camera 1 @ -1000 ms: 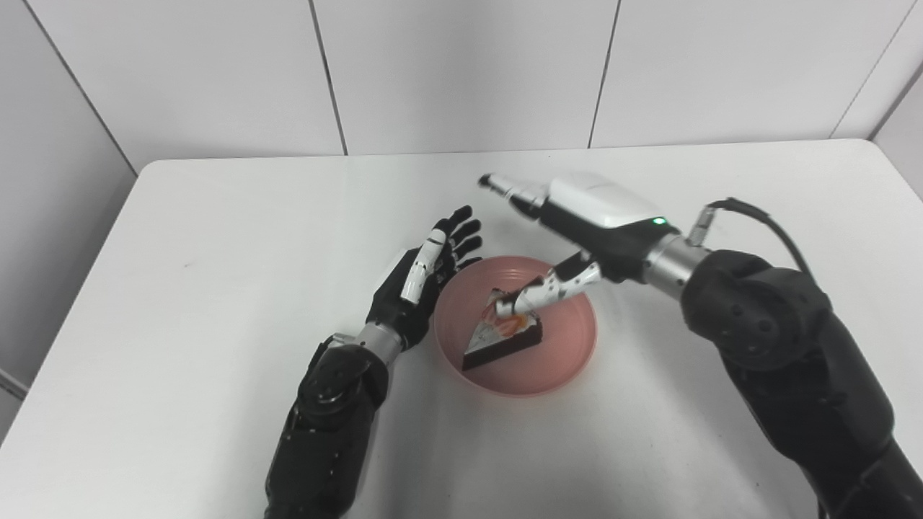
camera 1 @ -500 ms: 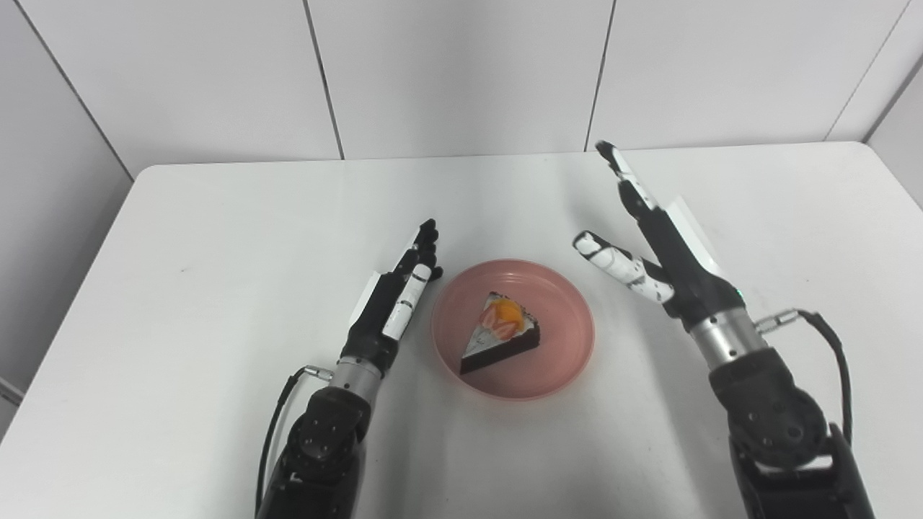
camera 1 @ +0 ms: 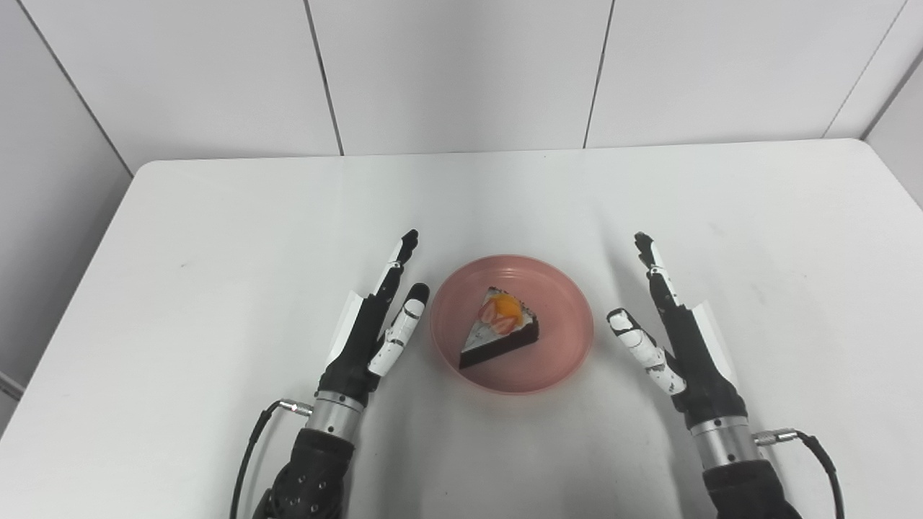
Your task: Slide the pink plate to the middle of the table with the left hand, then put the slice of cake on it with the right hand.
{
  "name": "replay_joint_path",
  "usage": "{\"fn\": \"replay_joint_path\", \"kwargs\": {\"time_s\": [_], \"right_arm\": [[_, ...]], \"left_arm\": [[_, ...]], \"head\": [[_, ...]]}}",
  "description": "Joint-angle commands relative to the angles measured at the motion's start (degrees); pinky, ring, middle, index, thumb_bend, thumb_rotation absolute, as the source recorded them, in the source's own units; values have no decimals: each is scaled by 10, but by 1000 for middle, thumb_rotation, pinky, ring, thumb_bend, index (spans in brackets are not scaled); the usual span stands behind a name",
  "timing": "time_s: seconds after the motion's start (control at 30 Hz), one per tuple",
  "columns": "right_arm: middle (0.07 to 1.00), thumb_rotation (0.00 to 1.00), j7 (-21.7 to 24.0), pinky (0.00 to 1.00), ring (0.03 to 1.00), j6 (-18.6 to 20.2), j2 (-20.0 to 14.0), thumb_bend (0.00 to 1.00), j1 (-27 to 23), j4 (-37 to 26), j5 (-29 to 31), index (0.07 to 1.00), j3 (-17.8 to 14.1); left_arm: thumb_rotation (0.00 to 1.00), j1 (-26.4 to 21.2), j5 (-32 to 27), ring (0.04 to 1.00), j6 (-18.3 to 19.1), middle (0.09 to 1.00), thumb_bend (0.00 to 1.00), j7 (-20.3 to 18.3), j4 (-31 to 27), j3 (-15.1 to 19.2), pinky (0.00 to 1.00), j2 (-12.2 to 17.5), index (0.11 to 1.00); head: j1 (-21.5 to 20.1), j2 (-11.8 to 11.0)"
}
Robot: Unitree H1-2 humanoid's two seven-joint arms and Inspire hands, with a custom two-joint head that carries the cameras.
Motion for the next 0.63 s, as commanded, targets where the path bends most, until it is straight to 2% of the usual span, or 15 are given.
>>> {"fn": "replay_joint_path", "kwargs": {"time_s": [0.0, 0.13, 0.37, 0.6], "right_arm": [[1000, 1000, -4, 998, 1000, -14, 3, 373, -7, -8, 24, 1000, -4], [1000, 1000, 1, 991, 1000, 0, 3, 292, -7, 0, 37, 1000, -3], [1000, 1000, 7, 976, 1000, 17, -4, 329, -14, 7, 41, 1000, -2], [978, 1000, 4, 936, 972, 22, -19, 338, -21, 14, 8, 979, 4]], "left_arm": [[1000, 19, 6, 1000, -17, 1000, 441, 10, -4, 0, 1000, 6, 1000], [1000, 21, 3, 1000, -5, 1000, 437, 6, -3, 3, 1000, 7, 1000], [1000, 7, -17, 992, 1, 998, 456, -15, 22, 3, 968, 22, 987], [1000, -3, -33, 980, 2, 986, 462, -24, 34, 0, 958, 25, 979]], "head": [[3, 0], [3, 1], [5, 1], [9, 2]]}}
